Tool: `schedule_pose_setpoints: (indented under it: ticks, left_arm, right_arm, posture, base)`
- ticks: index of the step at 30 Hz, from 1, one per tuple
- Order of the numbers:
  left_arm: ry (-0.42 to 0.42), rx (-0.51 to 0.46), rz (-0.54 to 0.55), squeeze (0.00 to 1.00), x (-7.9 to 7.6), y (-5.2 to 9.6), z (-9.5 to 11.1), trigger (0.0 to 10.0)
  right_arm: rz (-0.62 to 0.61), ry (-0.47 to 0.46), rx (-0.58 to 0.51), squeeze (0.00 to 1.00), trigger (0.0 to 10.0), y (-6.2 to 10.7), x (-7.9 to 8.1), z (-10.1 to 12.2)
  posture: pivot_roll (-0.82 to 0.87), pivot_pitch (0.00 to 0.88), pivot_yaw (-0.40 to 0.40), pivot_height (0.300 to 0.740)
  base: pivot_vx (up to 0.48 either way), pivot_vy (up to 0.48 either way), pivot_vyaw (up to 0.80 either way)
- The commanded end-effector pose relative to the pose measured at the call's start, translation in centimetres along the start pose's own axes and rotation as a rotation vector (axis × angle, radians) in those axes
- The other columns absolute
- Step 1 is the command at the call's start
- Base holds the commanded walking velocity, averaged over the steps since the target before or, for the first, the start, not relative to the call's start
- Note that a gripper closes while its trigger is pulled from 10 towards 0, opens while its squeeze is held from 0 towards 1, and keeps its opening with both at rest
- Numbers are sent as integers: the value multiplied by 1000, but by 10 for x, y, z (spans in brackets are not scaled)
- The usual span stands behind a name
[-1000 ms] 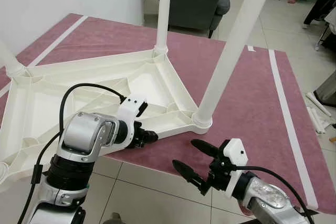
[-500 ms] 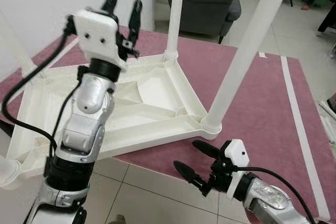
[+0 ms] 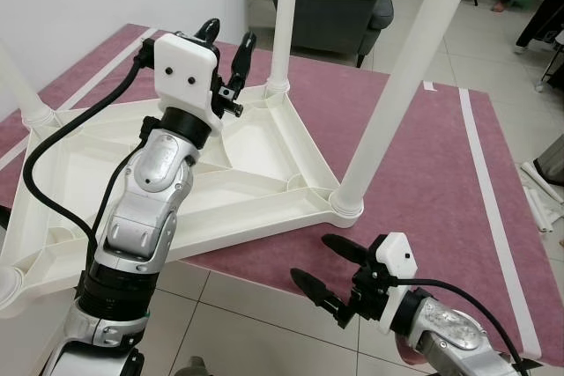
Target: Building children table
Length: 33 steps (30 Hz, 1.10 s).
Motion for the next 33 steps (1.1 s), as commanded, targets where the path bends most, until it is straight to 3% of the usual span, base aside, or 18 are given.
schedule_pose_setpoints:
  ticks: [1,2,4,6,7,9,12,16,19,24,28,30,32,33]
  left_arm:
    - [70,296,-556,0,-50,45,-56,10000]
    - [70,296,-556,0,-50,45,-56,10000]
    - [-4,498,-430,0,-39,95,-102,10000]
    - [-4,498,-430,0,-39,95,-102,10000]
    - [-11,561,-389,0,-37,112,-114,10000]
    - [-9,580,-368,0,-37,115,-118,10000]
    - [-7,587,-343,0,-37,114,-120,10000]
    - [-2,557,-241,0,-33,91,-119,10000]
    - [-25,527,-236,0,-31,82,-116,10000]
    - [-38,518,-249,0,-30,82,-115,10000]
    - [-34,528,-297,0,-34,89,-118,10000]
    - [-34,528,-297,0,-34,89,-118,10000]
    - [-14,523,-380,0,-42,94,-115,10000]
    - [-1,526,-430,0,-45,99,-113,10000]
  right_arm:
    - [-218,18,-139,0,10000,-23,-28,20]
    - [-218,18,-139,0,10000,-23,-28,20]
    - [-492,13,-296,0,10000,-49,-54,43]
    - [-492,13,-296,0,10000,-49,-54,43]
    - [-550,8,-319,0,10000,-53,-59,45]
    - [-558,7,-318,0,10000,-53,-60,44]
    - [-562,6,-319,0,10000,-53,-61,44]
    - [-559,6,-330,0,10000,-56,-62,49]
    - [-547,14,-322,0,10000,-61,-61,48]
    - [-527,40,-307,0,10000,-67,-58,45]
    - [-307,60,-215,0,10000,-91,-29,34]
    - [-307,60,-215,0,10000,-91,-29,34]
    - [-214,81,-169,0,10000,-105,-16,29]
    - [-219,86,-149,0,10000,-111,-18,27]
  posture:
    - [108,0,0,740]
    - [108,0,0,740]
    - [110,0,0,740]
    - [110,0,0,740]
    - [112,0,0,740]
    - [112,0,0,740]
    - [114,0,0,740]
    - [119,0,0,740]
    - [119,0,0,740]
    - [117,0,0,740]
    - [121,0,0,740]
    - [121,0,0,740]
    - [127,0,-13,740]
    - [130,0,-14,740]
  base:
    - [0,0,0]
    - [0,0,0]
    - [0,0,0]
    - [0,0,0]
    - [0,0,0]
    - [0,0,0]
    - [0,0,0]
    - [0,0,0]
    - [0,0,0]
    - [0,0,0]
    - [0,0,0]
    - [0,0,0]
    - [0,0,0]
    - [0,0,0]
Point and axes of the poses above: a point about 5 cm out from each wrist's last joint towards the gripper, its own y axis pointing back from the gripper into the wrist, its own z axis along the axis of the wrist's last joint, x = y × z, the point moved 4 cm from there along -y, pointing out of the wrist towards the gripper, and after that the axes turned 10 degrees about -y, right-handed, at the moved point
